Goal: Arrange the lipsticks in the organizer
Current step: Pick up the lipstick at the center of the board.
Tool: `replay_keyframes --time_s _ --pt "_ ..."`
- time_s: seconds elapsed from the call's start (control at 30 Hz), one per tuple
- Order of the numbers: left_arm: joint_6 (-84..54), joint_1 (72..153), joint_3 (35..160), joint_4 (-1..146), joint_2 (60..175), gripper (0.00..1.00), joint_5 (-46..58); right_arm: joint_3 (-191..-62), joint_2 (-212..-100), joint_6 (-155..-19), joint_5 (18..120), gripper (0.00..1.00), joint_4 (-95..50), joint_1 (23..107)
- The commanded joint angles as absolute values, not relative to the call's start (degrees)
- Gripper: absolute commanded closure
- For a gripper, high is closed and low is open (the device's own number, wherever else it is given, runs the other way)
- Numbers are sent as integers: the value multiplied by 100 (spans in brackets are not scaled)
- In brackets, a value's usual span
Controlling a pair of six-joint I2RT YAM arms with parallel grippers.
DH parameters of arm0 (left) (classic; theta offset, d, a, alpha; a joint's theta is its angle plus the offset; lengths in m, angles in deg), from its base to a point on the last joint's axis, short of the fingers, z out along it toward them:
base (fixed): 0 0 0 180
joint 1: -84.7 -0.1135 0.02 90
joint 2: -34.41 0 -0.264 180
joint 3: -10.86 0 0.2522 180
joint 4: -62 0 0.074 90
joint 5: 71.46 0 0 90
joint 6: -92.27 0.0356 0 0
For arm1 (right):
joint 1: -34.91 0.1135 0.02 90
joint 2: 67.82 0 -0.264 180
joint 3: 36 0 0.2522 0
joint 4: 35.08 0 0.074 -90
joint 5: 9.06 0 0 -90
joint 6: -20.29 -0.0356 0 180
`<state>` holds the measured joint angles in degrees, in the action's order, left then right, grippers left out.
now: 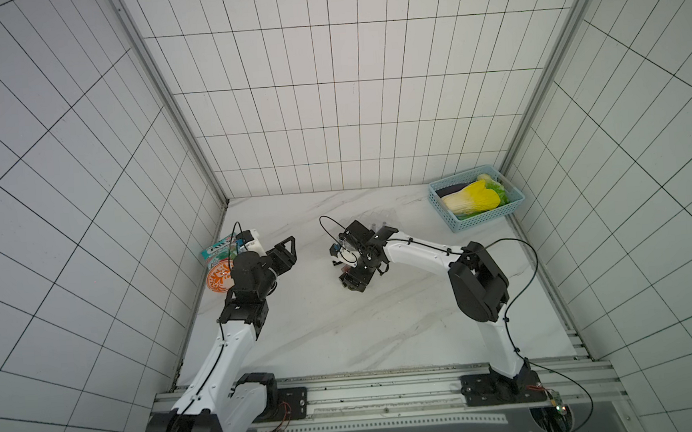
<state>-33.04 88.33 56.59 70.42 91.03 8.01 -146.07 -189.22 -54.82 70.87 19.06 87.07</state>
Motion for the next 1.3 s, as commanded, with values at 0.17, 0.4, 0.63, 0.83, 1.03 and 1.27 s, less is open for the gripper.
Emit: replay_keyframes --time_s 0.17,0.4,0.63,0.83,1.03,1.27 --pt "-3267 8812 5834 7031 9155 32 623 -14951 -19253 -5372 7232 20 2263 8809" --pt "-3219 8812 5835 7048 9124 32 595 -15162 -19514 -5379 7250 28 2454 8849" --pt "-3192 8812 5836 7075 9079 33 615 -15076 -19592 -5470 7560 43 2679 8993" --pt "-3170 8807 5849 7101 8984 33 572 -14674 -19486 -5724 7812 68 2784 9055" --pt "-2948 8812 5853 6788 8788 33 -109 -13827 -18581 -6070 7601 84 2438 9054" --pt "-3132 8829 5983 5970 8776 32 -1657 -13059 -16808 -6497 6946 85 1956 8918"
